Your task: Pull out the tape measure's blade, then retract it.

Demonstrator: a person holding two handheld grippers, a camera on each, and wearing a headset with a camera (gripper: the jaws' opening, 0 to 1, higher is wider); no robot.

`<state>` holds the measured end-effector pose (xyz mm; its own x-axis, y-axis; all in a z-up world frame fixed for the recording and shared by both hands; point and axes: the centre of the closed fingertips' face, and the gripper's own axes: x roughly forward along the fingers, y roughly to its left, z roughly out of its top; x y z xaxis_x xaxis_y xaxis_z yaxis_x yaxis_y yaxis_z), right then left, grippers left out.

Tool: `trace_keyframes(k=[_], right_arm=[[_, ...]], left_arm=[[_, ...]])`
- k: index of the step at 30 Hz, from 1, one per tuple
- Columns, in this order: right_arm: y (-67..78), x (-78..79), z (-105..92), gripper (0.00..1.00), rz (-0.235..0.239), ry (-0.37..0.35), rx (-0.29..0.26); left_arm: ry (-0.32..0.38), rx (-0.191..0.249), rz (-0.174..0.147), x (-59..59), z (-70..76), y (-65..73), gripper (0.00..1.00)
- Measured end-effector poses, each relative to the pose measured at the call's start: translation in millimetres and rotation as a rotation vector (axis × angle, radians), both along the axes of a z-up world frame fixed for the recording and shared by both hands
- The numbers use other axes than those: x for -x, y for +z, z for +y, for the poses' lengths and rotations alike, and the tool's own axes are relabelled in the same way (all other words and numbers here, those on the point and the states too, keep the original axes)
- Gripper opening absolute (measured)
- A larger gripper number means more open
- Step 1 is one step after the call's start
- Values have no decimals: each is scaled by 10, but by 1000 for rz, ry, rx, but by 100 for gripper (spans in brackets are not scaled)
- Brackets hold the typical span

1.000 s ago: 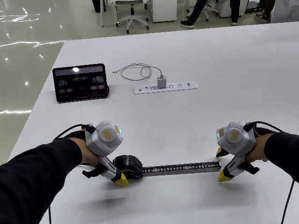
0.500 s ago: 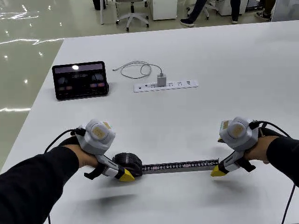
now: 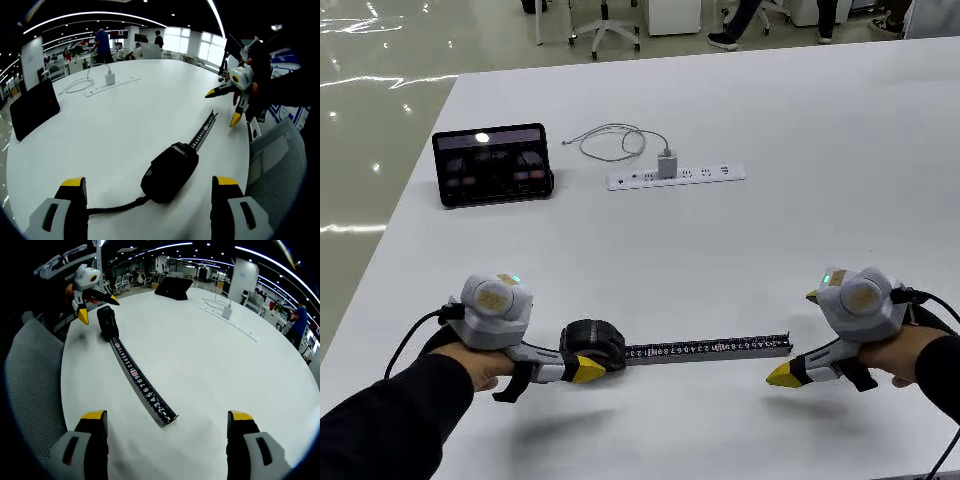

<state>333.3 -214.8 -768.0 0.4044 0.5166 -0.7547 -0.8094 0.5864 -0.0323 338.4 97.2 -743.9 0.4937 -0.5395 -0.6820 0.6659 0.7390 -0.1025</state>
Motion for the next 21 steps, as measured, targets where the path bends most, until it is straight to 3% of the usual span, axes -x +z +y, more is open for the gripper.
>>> trace_keyframes(k=[6,8,11,16,19,21], right_arm=[[67,23,-91,100,-55,-85,-58],[80,63,-107,100,-54,-110,-87],[90,122,-166,100,-74,-114,-77],[220,210,-262,100,-106,-146,-106],[262,311,-291,100,-102,-153,-117],[321,382,-299,100,-123,-150,-122]], left_arm=[[74,76,-30,57,97,140,100],[85,64,-47,88,153,156,100],[100,71,-52,161,219,177,100],[152,74,-95,256,408,166,100],[171,86,-125,306,476,190,100],[176,82,-128,367,499,205,100]])
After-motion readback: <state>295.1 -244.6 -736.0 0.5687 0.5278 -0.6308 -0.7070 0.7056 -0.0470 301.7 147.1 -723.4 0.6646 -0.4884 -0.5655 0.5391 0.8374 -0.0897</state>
